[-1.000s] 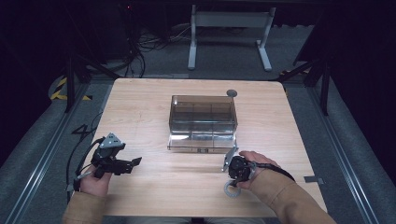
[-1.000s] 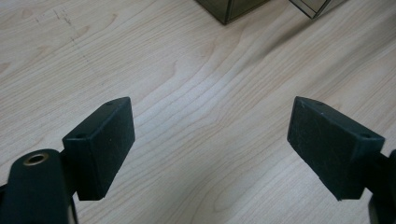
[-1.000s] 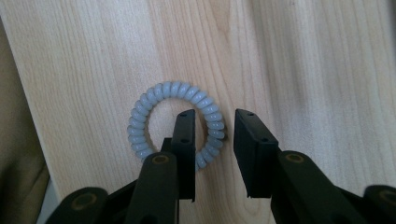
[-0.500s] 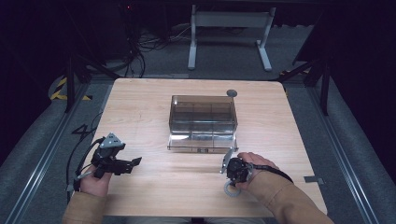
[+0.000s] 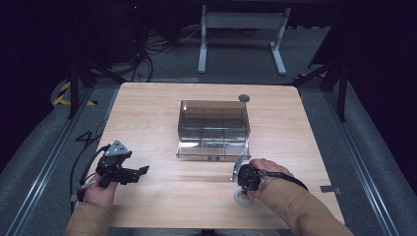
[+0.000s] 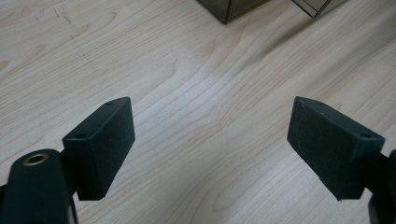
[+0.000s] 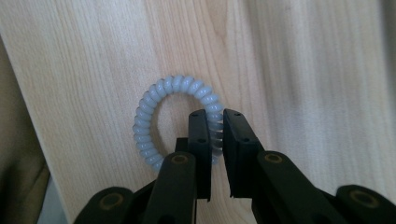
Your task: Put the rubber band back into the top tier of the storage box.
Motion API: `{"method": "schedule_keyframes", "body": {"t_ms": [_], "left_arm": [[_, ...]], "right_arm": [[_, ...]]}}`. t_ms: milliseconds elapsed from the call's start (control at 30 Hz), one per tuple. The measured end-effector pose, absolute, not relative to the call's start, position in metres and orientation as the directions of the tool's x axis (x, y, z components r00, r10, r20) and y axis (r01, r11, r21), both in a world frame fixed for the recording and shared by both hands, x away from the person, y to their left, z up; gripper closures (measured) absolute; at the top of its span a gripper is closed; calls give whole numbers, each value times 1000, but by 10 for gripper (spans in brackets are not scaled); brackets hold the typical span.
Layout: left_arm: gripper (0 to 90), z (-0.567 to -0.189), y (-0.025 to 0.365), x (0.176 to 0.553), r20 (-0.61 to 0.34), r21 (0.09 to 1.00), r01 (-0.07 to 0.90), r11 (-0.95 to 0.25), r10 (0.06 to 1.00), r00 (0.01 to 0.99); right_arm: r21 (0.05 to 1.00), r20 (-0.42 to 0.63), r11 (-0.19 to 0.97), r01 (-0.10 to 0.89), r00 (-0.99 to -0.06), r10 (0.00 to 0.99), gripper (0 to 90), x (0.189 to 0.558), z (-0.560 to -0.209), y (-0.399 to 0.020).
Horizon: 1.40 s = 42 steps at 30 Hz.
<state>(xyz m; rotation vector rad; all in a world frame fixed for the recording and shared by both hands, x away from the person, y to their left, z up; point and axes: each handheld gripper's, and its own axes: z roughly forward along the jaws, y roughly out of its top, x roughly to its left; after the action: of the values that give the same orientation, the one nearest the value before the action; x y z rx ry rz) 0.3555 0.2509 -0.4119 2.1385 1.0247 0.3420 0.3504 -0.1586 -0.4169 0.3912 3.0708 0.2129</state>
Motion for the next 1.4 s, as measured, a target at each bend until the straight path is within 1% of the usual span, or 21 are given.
{"method": "schedule_keyframes", "body": {"t_ms": [433,700,1000,1400], "left_arm": [[157,-412,251,356,-75,707,570,-418,758,648],[157,-412,251,356,-73,713,565,-416,757,650],[157,-412,251,355,-73,709,568,-418,757,649],[157,-413,251,357,-70,709,565,-423,754,653]], "right_arm": [[150,-33,957,250,-966,257,831,352,-392,-159],[150,-40,960,235,-969,244,832,353,-376,-159],[190,-45,954,232,-969,244,831,356,-360,-161],[222,-49,941,257,-961,274,832,361,-338,-163]]}}
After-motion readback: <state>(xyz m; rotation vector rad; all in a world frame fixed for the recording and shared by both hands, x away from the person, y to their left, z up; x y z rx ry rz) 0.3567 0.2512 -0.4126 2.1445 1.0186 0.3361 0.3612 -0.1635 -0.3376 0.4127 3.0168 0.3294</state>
